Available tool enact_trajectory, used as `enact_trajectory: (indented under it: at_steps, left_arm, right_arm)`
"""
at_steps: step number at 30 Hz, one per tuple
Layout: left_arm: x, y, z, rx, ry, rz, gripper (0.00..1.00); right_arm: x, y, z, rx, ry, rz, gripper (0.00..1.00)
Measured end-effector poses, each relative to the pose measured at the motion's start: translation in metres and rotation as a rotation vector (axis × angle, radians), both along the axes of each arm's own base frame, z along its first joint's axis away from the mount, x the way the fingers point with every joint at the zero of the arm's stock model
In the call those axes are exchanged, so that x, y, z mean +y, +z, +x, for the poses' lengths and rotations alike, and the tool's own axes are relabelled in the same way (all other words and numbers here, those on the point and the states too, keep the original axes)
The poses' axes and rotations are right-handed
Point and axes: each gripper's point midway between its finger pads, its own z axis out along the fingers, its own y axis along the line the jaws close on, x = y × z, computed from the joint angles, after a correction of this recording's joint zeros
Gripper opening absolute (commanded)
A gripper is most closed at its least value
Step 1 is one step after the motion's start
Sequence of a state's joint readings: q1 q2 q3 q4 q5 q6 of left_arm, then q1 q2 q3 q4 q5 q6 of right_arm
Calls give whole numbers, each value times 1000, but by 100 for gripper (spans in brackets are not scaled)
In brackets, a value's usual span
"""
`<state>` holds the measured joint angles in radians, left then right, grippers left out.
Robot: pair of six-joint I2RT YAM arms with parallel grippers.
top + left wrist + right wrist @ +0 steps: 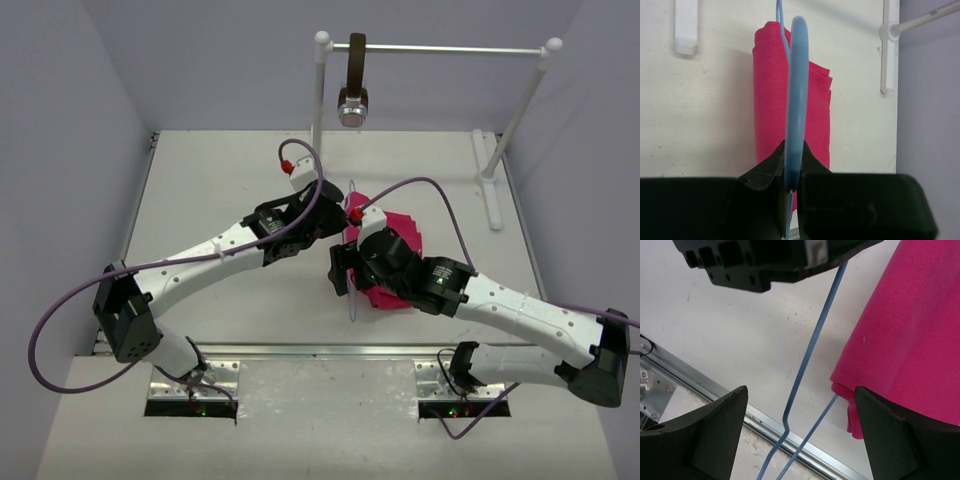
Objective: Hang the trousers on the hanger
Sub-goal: Place the hanger at the clothesline.
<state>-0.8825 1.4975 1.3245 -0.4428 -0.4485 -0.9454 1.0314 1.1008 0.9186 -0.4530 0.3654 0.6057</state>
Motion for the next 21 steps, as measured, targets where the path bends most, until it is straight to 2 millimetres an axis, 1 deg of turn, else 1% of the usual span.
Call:
enact_trajectory:
  at_steps: [3, 7, 8, 9, 10, 12, 13, 15, 18, 19, 20, 21]
  left_arm:
    - [-4, 5, 4, 6, 20, 8, 0]
    - [-9, 13, 7, -4, 38, 3, 0]
    - [-10, 16, 7, -7, 39, 7, 0]
    - [-13, 20, 6, -12, 37, 9, 0]
    - [-17, 25, 5, -18, 33, 6, 0]
    - [-21, 40, 7, -32, 36, -5, 0]
    - [-23, 49, 9, -43, 41, -14, 0]
    - [-29, 65, 12, -66, 43, -34, 0]
    - [-34, 75, 15, -75, 52, -38, 0]
    - [-35, 75, 16, -74, 54, -34, 0]
    - [-35, 75, 17, -71, 56, -26, 0]
    - [-35, 74, 17, -68, 58, -18, 0]
  right_arm:
    - [-2, 4, -4, -17, -3, -21, 83]
    - [-10, 21, 1, -64, -39, -36, 81]
    - [-11, 26, 4, -77, -52, -49, 75]
    - [-12, 31, 8, -91, -68, -63, 65]
    - [-11, 36, 13, -106, -86, -76, 48]
    - [-17, 40, 21, -124, -129, -121, 32]
    - [-18, 41, 24, -133, -140, -141, 25]
    - [-20, 44, 29, -150, -160, -160, 28]
    - [-24, 50, 33, -172, -181, -168, 37]
    - [-26, 51, 33, -176, -190, -173, 35]
    - [-29, 50, 34, -178, -198, -182, 26]
    - [-32, 50, 35, -181, -206, -193, 11]
